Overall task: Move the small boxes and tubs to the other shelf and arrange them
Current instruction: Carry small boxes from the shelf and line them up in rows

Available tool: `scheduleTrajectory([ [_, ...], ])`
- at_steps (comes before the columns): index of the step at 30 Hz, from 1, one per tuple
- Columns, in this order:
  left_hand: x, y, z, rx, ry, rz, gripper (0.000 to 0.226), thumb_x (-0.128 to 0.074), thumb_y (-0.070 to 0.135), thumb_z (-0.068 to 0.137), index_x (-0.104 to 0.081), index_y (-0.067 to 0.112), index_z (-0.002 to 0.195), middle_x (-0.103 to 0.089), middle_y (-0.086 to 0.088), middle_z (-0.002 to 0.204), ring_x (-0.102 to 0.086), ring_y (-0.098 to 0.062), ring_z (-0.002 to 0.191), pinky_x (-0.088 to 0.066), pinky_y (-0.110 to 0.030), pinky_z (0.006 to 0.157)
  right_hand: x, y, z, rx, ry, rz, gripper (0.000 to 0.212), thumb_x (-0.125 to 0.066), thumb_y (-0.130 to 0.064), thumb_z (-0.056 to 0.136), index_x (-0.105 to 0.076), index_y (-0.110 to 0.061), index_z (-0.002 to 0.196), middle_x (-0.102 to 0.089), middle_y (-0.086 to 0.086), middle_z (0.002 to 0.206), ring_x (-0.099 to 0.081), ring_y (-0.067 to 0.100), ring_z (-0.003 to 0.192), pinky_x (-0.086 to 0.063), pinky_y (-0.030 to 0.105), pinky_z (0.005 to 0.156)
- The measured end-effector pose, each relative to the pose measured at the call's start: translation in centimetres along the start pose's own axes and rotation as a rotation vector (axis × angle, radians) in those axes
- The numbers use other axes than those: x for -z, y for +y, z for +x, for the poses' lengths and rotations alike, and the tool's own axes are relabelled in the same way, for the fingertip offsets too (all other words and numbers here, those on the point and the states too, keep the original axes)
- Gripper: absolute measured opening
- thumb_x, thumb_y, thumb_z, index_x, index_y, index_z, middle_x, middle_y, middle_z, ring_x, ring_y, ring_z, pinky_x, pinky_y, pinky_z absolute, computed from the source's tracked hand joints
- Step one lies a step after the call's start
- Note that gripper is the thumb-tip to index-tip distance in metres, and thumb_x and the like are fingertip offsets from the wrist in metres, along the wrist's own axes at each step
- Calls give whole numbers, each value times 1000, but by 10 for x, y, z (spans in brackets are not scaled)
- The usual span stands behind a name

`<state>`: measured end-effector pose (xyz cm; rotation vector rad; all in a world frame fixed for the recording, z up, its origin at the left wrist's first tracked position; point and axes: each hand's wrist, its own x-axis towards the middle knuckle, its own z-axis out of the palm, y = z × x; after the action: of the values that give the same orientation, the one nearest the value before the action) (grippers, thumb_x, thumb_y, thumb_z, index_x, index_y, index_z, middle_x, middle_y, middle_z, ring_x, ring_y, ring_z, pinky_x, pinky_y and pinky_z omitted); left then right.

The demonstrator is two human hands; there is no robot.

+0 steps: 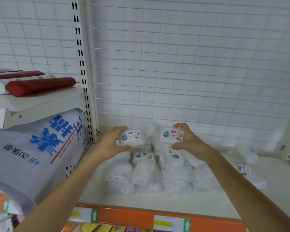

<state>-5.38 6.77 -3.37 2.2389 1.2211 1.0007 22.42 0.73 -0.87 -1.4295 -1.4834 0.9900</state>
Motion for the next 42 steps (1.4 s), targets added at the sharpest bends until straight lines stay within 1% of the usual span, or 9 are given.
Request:
scheduleTrajectory([
  [4,-5,1,3,0,6,-4,72,-77,14,72,-40,14,134,-43,2,123,-42,-10,108,-37,-23,91,-1,-2,-8,195,172,-510,73,-69,9,68,-38,-18,128,-25,-1,115,-42,14,107,-45,5,68],
  [10,-23,6,15,-49,22,-33,69,-76,13,72,-41,14,132,-38,2,128,-37,-4,108,-31,-13,91,21,-1,-32,290,346,-822,68,-75,-19,70,-43,-22,130,-43,-12,109,-39,13,109,-39,27,89],
  [15,-50,24,28,-165,-21,-104,70,-78,9,70,-42,13,129,-36,9,118,-41,-5,107,-35,-8,89,50,16,-62,202,455,-842,70,-76,-17,69,-42,-18,131,-39,-5,117,-27,8,106,-33,24,93],
  [18,-67,40,33,-267,-76,-112,67,-79,12,69,-45,17,127,-39,10,119,-36,-7,112,-30,-12,89,72,31,-93,142,514,-833,72,-78,-12,67,-43,-16,131,-30,0,122,-32,13,112,-41,27,92],
  [21,-88,63,37,-327,-119,-158,67,-80,14,68,-47,18,126,-42,8,119,-39,-11,114,-32,-22,96,91,46,-130,97,581,-890,72,-78,-11,67,-45,-13,130,-34,5,119,-36,22,115,-36,27,94],
  [26,-141,124,29,-412,-207,-221,67,-80,13,68,-47,12,127,-42,6,117,-44,-15,115,-34,-13,94,124,71,-205,-34,714,-898,71,-77,-7,65,-48,-10,129,-40,11,119,-40,29,115,-31,27,95],
  [29,-183,168,16,-467,-277,-261,69,-79,14,70,-45,10,130,-42,3,122,-43,-15,117,-34,-23,101,147,83,-261,-130,774,-891,72,-76,-8,65,-48,-13,131,-39,10,121,-41,28,113,-34,27,93],
  [32,-229,213,-2,-481,-336,-284,71,-79,15,70,-43,10,132,-43,-4,127,-42,-17,119,-35,-28,103,172,97,-319,-188,819,-891,72,-77,-8,65,-48,-12,131,-40,12,120,-42,27,112,-41,33,94],
  [42,-376,333,-84,-450,-490,-364,72,-80,16,66,-43,8,128,-47,-8,123,-48,-21,114,-39,-28,96,246,155,-483,-391,924,-826,75,-76,-7,66,-44,-11,134,-41,14,123,-41,28,114,-39,38,98],
])
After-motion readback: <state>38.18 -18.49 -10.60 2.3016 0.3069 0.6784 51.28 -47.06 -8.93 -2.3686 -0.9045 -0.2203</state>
